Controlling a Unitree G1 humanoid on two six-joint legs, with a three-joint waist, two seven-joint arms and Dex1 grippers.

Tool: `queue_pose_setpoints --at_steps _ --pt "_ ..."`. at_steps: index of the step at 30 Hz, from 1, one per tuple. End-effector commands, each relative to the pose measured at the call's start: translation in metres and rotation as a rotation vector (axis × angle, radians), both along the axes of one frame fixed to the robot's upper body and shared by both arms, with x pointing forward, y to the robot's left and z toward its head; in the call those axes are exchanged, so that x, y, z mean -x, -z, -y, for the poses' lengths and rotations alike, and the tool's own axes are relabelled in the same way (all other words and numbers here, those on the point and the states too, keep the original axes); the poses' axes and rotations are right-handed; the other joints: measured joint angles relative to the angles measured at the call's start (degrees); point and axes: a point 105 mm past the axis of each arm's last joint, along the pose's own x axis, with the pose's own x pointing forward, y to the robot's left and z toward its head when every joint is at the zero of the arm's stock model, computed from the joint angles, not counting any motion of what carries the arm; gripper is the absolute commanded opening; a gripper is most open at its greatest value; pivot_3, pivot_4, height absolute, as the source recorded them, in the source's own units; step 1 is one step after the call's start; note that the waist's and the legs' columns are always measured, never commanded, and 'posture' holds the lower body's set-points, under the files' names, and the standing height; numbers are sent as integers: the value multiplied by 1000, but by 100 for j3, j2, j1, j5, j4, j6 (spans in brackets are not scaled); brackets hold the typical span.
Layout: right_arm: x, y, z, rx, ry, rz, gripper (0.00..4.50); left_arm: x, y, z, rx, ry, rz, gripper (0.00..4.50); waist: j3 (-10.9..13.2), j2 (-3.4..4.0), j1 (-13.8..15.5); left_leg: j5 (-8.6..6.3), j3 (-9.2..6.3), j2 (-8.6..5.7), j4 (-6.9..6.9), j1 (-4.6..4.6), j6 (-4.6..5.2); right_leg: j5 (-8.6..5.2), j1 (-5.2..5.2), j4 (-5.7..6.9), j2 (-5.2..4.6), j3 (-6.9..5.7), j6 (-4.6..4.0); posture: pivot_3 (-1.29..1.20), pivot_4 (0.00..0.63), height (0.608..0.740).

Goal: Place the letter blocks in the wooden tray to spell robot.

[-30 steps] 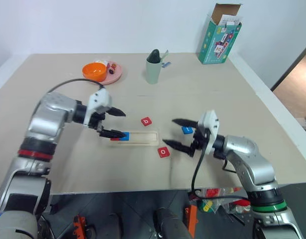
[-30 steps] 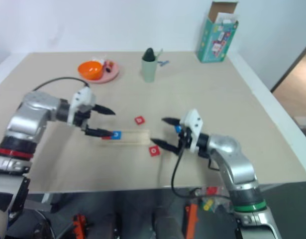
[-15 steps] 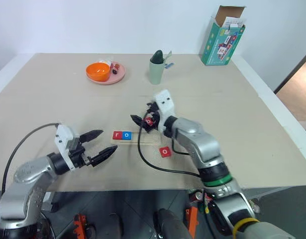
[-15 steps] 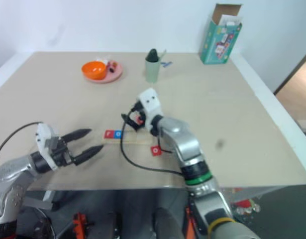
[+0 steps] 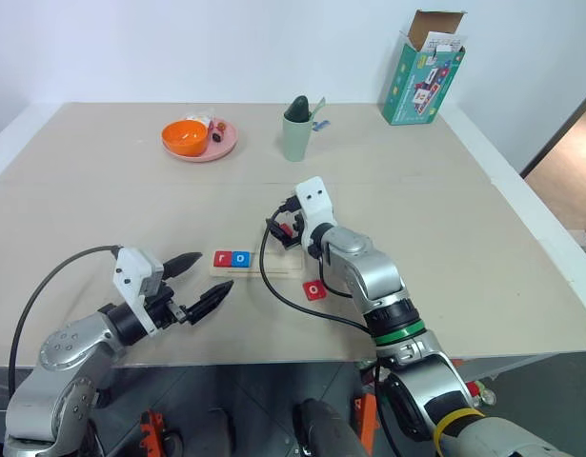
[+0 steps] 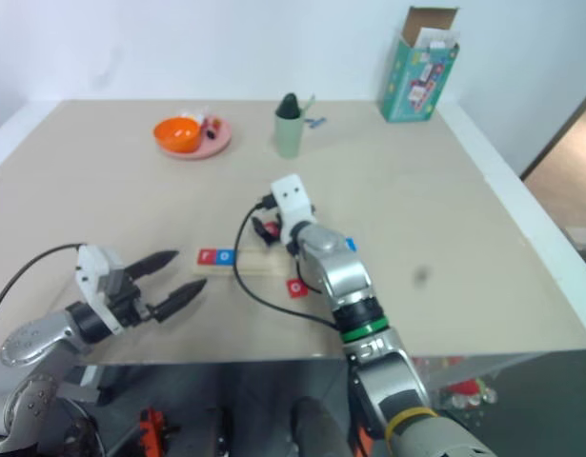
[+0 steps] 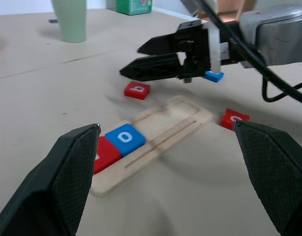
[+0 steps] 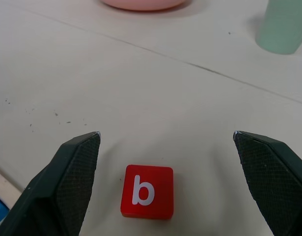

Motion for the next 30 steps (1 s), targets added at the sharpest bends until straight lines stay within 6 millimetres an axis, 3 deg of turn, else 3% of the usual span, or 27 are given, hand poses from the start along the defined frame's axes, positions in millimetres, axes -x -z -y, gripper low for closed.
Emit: queue_pose_setpoints --at_steps 1,13,16,22,27,30 --pt "2 -5 -5 -35 0 -7 4500 4 -11 8 -26 29 63 4477 0 0 0 0 0 0 0 0 0 0 0 0 0 0 0 0 150 740" --pt "-1 23 -4 46 30 -92 4500 -2 -15 17 -16 40 74 4477 0 0 -14 0 2 -2 1 0 0 -4 0 -2 -2 2 -7 0 150 740" --pt "-2 25 -4 48 34 -99 3659 -2 -14 17 -16 41 73 4500 0 0 -21 0 0 -1 0 0 0 -4 0 -1 -1 0 -6 0 150 740" --pt "-3 23 -6 52 20 -96 1397 -2 -13 19 -16 43 69 4500 0 0 -24 0 1 -2 0 0 0 -5 1 -2 -2 2 -7 0 150 740" --pt "-4 9 6 48 48 -41 1228 -1 -11 24 -24 70 71 4500 0 0 -22 0 1 -2 0 0 0 -5 1 -2 -2 1 -8 0 150 740" --pt "5 -15 34 27 118 39 1228 0 -15 30 -38 121 85 4500 2 3 15 0 0 -3 -1 -4 0 -8 -1 -5 -4 0 -6 0 150 740"
